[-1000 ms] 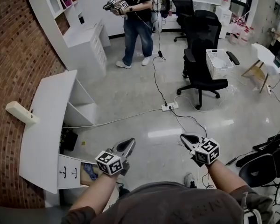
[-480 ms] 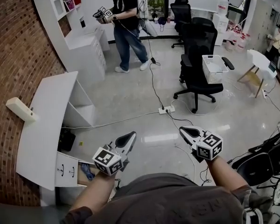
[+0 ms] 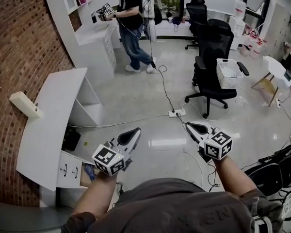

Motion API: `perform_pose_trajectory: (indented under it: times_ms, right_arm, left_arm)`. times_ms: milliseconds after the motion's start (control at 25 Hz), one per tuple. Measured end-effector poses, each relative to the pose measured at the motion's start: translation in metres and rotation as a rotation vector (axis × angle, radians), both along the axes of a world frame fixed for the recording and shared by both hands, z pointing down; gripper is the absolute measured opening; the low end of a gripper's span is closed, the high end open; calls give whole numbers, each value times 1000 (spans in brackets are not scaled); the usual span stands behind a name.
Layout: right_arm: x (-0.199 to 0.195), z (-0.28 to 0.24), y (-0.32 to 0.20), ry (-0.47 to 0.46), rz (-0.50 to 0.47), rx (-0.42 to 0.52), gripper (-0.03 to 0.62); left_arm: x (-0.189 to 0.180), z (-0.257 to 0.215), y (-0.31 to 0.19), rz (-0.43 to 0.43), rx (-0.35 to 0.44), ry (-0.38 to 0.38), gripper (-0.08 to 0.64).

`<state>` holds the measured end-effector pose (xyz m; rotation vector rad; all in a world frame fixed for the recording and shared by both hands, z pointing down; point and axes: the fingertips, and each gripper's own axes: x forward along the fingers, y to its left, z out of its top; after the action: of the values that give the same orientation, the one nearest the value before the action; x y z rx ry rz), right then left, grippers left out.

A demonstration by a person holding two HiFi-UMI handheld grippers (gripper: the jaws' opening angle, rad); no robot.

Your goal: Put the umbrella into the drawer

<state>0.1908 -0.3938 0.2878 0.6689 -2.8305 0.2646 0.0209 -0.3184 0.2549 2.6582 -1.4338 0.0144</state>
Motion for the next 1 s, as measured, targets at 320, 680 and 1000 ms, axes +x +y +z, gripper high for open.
perform_pose_trajectory:
  times_ms: [320,680,1000]
  right_arm:
    - [-7,-1,-1,10,-17,1,-8]
    - [-14,-4,1,17,-37,11,-8]
    - [-18,-3,3,32,-64,33,-8]
  left_arm:
    - [-5,-1,3,-3,-6,27,6]
    - [-8,-5,4,-2,-2,24,6]
    - [-10,-3,4,-6,-8,22,6]
